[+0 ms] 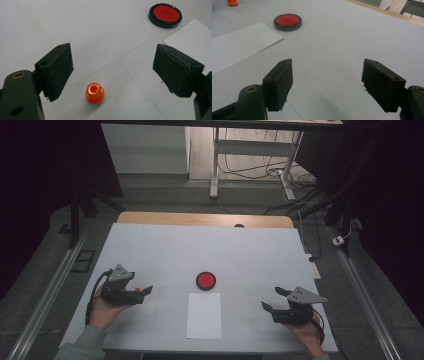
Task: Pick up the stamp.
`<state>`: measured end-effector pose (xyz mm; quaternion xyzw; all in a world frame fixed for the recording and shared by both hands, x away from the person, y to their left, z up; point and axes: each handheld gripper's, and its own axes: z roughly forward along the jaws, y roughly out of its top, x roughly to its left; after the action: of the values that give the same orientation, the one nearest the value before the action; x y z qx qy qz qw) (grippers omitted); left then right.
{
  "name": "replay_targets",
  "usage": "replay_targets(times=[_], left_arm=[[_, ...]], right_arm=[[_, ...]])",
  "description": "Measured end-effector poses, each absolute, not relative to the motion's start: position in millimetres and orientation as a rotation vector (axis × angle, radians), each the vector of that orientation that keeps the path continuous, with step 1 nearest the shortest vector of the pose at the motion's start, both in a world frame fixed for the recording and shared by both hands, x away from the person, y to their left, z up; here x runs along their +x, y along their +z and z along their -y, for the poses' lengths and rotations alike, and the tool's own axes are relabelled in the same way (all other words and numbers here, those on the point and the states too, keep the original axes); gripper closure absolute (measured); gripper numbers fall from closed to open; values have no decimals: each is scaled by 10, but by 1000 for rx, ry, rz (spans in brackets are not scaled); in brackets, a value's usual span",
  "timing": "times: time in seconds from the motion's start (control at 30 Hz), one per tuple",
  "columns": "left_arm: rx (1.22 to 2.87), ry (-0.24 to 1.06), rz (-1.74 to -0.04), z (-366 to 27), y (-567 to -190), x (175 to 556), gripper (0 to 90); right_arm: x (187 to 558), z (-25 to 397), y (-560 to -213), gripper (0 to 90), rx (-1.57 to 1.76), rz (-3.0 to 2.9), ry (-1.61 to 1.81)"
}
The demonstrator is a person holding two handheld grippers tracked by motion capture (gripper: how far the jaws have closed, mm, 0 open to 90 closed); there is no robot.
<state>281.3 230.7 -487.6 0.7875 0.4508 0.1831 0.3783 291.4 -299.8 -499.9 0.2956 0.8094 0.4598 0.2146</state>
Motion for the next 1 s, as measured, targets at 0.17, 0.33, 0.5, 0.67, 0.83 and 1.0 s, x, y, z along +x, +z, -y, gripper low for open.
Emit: replay_targets(times=[0.17,0.33,0.5,0.67,0.83,1.0], left_arm=[[2081,449,-1187,-2352,-4858,2991,177],[2077,417,-1219,-2394,-4899,3084,184],[2135,407,-1202,-2377,-4985,3078,196],[2166,397,-1181,-2385,-5024,3048,244],[2180,392,-1160,-2422,-5075,2994,318],[2172,390,-1174,-2466,-5114,2978,384]], right_arm=[[2939,2999,-4985,247,841,-2237,1319],[2957,2964,-5029,246,836,-2249,1301],[2944,2958,-5026,248,837,-2256,1284],[2935,2956,-5037,248,837,-2253,1282],[2923,2959,-5065,250,842,-2264,1267],[2932,2964,-5071,250,843,-2261,1269]])
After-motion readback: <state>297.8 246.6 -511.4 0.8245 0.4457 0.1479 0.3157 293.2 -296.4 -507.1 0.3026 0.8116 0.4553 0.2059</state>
